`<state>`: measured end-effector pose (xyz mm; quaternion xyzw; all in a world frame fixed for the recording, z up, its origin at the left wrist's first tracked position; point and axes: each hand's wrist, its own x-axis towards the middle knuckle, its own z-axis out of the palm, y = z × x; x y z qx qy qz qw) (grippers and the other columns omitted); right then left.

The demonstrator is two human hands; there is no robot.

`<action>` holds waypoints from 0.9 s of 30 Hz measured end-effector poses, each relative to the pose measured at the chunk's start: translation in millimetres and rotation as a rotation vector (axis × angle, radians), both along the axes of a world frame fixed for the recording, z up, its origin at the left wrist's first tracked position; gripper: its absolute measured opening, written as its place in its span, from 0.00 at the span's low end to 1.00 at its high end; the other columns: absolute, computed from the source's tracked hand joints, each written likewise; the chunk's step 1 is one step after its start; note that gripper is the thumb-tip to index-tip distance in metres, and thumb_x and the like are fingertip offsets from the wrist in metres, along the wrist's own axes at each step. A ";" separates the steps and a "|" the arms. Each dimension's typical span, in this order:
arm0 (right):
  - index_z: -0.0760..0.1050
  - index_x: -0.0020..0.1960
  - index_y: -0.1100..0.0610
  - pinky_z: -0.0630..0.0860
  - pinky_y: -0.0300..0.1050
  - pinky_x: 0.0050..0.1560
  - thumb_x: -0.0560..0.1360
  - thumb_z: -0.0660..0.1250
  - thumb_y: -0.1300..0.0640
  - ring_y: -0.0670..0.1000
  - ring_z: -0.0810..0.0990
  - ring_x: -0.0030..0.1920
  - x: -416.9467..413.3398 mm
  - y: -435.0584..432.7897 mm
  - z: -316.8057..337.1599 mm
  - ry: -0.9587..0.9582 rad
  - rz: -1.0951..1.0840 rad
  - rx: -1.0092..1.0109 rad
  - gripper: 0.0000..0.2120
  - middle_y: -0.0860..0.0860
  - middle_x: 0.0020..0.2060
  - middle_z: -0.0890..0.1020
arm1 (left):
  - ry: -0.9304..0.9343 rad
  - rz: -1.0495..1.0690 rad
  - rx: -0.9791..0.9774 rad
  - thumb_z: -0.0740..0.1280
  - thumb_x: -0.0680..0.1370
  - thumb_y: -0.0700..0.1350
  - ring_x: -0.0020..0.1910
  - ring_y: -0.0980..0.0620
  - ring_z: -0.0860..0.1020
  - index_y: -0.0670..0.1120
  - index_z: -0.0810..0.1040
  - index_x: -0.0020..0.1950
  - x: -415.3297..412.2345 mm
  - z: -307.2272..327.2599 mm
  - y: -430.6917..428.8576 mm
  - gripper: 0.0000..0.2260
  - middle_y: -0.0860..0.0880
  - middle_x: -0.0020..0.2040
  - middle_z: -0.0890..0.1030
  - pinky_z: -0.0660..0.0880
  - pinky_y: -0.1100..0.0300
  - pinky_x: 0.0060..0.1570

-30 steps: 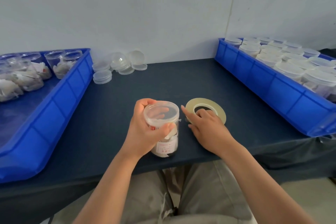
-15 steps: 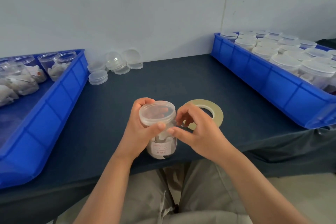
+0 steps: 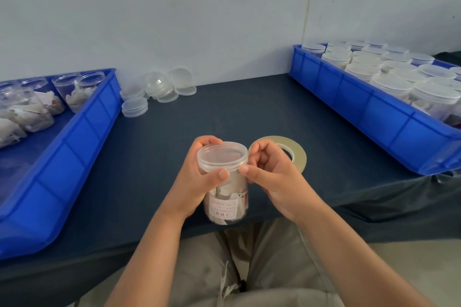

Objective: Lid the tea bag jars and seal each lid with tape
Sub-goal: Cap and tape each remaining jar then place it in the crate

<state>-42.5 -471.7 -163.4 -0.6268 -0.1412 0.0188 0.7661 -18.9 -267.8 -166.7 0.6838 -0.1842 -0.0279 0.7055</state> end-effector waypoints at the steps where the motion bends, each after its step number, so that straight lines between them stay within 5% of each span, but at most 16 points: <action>1: 0.80 0.57 0.47 0.80 0.42 0.49 0.71 0.81 0.49 0.51 0.78 0.44 0.3 -1.5 0.2 0.006 0.015 0.009 0.17 0.51 0.40 0.79 | 0.004 -0.015 0.001 0.82 0.65 0.68 0.62 0.46 0.83 0.49 0.71 0.68 0.6 -0.1 0.5 0.41 0.47 0.63 0.83 0.81 0.57 0.55; 4: 0.80 0.67 0.42 0.79 0.40 0.49 0.73 0.80 0.47 0.49 0.79 0.42 0.3 -4.8 0.5 -0.008 0.037 -0.029 0.23 0.52 0.40 0.80 | 0.007 -0.055 0.018 0.82 0.67 0.67 0.65 0.44 0.82 0.50 0.70 0.71 2.3 -1.0 2.9 0.41 0.48 0.65 0.82 0.81 0.55 0.58; 9: 0.83 0.62 0.40 0.81 0.44 0.50 0.77 0.77 0.46 0.53 0.78 0.44 -4.1 0.3 0.9 -0.067 -0.037 -0.084 0.15 0.54 0.41 0.79 | -0.057 -0.028 0.066 0.77 0.69 0.71 0.71 0.43 0.78 0.49 0.67 0.78 1.7 -2.5 2.4 0.46 0.47 0.73 0.78 0.79 0.46 0.68; 12: 0.82 0.60 0.43 0.83 0.52 0.60 0.75 0.77 0.47 0.56 0.82 0.59 -8.3 6.8 1.2 -0.070 -0.088 -0.038 0.14 0.53 0.55 0.83 | -0.147 0.137 0.115 0.69 0.74 0.75 0.69 0.47 0.80 0.52 0.72 0.77 -3.6 -5.5 1.8 0.40 0.50 0.69 0.81 0.80 0.54 0.64; 14: 0.81 0.60 0.48 0.82 0.45 0.59 0.75 0.76 0.51 0.50 0.82 0.63 -10.1 11.3 1.9 -0.070 -0.073 0.030 0.14 0.44 0.60 0.84 | -0.174 0.153 0.118 0.64 0.78 0.74 0.71 0.50 0.78 0.54 0.69 0.80 -8.1 -9.0 1.0 0.36 0.53 0.71 0.79 0.77 0.62 0.64; 21: 0.73 0.68 0.58 0.80 0.43 0.62 0.81 0.69 0.57 0.52 0.82 0.66 -11.7 15.7 -1.5 -0.113 -0.061 0.026 0.17 0.48 0.63 0.83 | -0.193 0.206 0.173 0.66 0.77 0.65 0.67 0.51 0.80 0.55 0.69 0.78 -6.8 -10.9 -3.3 0.31 0.56 0.68 0.81 0.80 0.48 0.64; 27: 0.75 0.67 0.54 0.82 0.44 0.57 0.77 0.76 0.53 0.52 0.84 0.63 -11.0 22.3 -4.2 -0.071 -0.070 0.067 0.21 0.49 0.61 0.85 | -0.167 0.163 0.171 0.65 0.78 0.68 0.68 0.52 0.80 0.56 0.68 0.79 -6.2 -8.7 -0.2 0.32 0.58 0.67 0.80 0.79 0.57 0.63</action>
